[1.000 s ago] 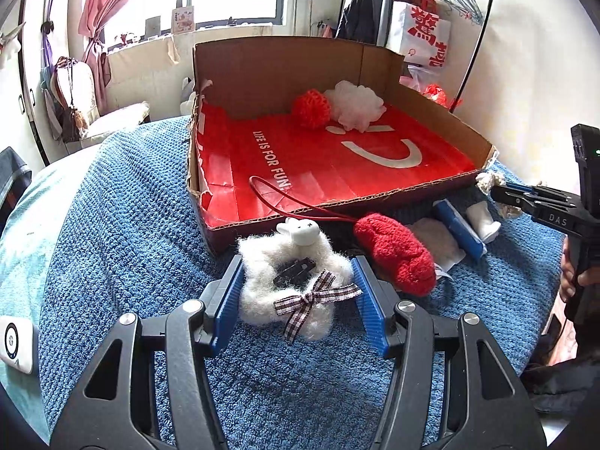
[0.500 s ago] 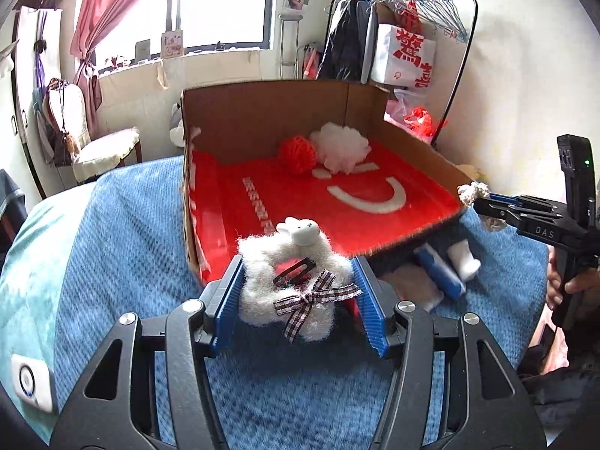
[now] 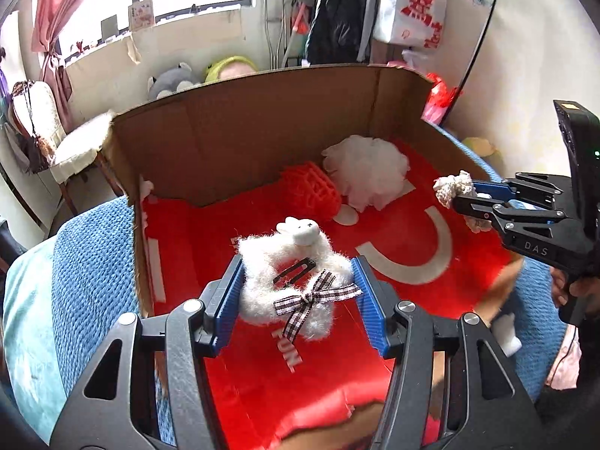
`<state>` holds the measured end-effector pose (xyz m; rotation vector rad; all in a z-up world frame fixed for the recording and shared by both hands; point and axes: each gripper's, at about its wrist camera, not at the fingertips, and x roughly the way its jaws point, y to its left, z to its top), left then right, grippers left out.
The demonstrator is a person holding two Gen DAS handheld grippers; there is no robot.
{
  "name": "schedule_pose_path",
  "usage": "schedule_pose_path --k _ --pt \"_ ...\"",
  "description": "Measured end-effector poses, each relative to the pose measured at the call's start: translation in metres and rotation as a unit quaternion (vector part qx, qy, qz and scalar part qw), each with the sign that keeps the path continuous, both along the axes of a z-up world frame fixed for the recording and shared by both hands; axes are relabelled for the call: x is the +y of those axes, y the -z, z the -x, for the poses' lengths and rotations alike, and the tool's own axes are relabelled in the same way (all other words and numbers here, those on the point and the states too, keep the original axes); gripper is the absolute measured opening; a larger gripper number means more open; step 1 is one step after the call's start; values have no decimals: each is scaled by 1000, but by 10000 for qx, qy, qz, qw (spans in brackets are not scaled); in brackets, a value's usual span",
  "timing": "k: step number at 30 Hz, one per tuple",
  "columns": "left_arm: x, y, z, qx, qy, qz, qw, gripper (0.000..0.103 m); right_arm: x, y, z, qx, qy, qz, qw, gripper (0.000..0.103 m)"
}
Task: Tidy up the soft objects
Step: 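Carry the plush sheep and the scrunchie with both tools into the box, then open the left tool to drop the sheep while the right tool drops the scrunchie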
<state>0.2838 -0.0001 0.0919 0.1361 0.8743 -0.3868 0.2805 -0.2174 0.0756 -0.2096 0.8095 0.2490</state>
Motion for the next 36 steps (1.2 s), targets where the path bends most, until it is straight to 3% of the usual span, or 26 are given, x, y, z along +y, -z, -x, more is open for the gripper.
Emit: schedule_pose_path --k 11,21,36 --pt "-14 40 -62 711 -175 -417 9964 54 12 23 -40 593 126 739 9954 29" --pt "-20 49 -71 918 -230 -625 9935 54 16 41 -61 917 143 1064 9900 30" --pt "-37 61 -96 1035 -244 -741 9916 55 17 43 -74 951 168 1366 9859 32"
